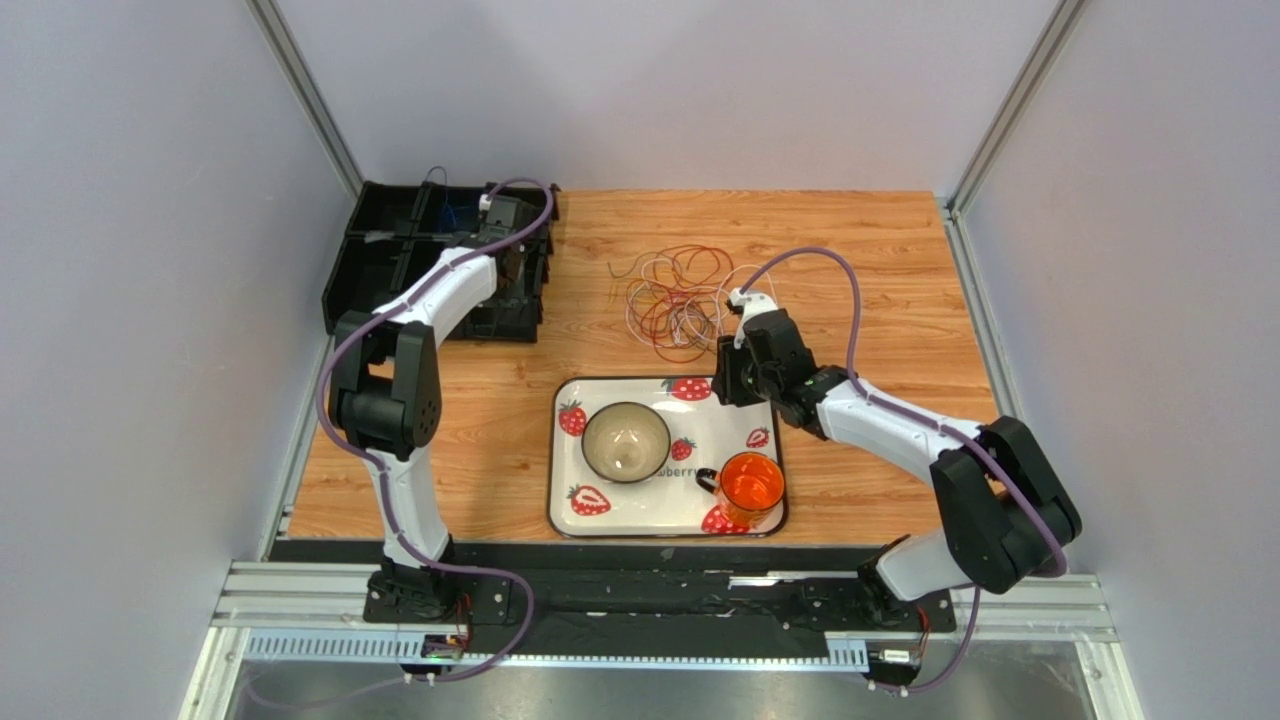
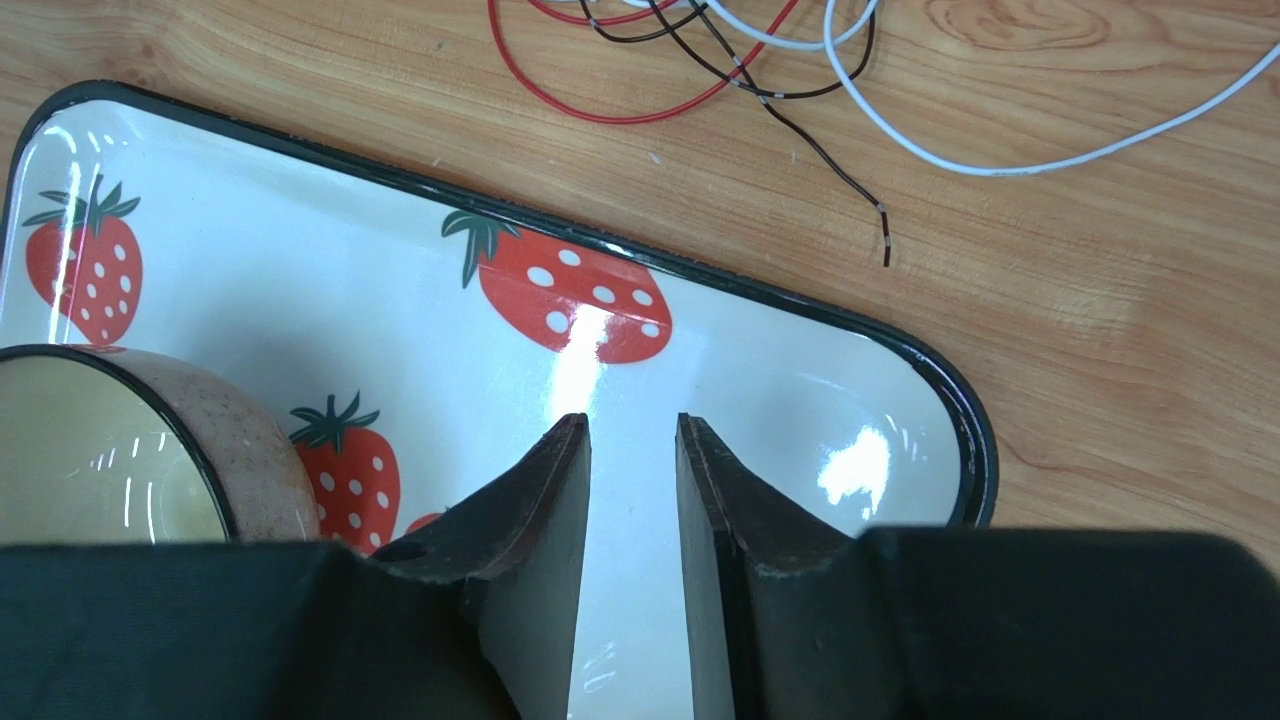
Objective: Untangle the cables
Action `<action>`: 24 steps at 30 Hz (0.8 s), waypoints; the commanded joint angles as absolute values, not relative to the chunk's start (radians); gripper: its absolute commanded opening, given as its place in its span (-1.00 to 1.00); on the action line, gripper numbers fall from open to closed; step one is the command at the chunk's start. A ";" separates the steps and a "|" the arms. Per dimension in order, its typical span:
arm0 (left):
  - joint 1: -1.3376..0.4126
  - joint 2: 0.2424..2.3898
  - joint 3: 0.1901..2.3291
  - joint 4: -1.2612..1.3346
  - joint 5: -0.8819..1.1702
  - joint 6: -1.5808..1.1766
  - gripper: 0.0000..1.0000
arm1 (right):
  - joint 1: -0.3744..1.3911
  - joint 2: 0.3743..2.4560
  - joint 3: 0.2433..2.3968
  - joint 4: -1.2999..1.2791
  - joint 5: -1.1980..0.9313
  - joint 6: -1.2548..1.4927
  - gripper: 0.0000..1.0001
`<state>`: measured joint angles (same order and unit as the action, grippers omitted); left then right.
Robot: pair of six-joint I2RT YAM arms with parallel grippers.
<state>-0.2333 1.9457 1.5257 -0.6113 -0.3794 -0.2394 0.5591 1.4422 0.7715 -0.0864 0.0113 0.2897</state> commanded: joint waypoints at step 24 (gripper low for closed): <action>-0.215 2.011 1.703 -0.634 -0.328 -0.278 -1.00 | 0.555 1.499 0.847 -0.074 -0.038 0.275 -0.56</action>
<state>-0.2256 2.0327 1.7844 -0.6659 -0.3290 -0.2504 0.5591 1.4902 0.7998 -0.0921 -0.0334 0.2893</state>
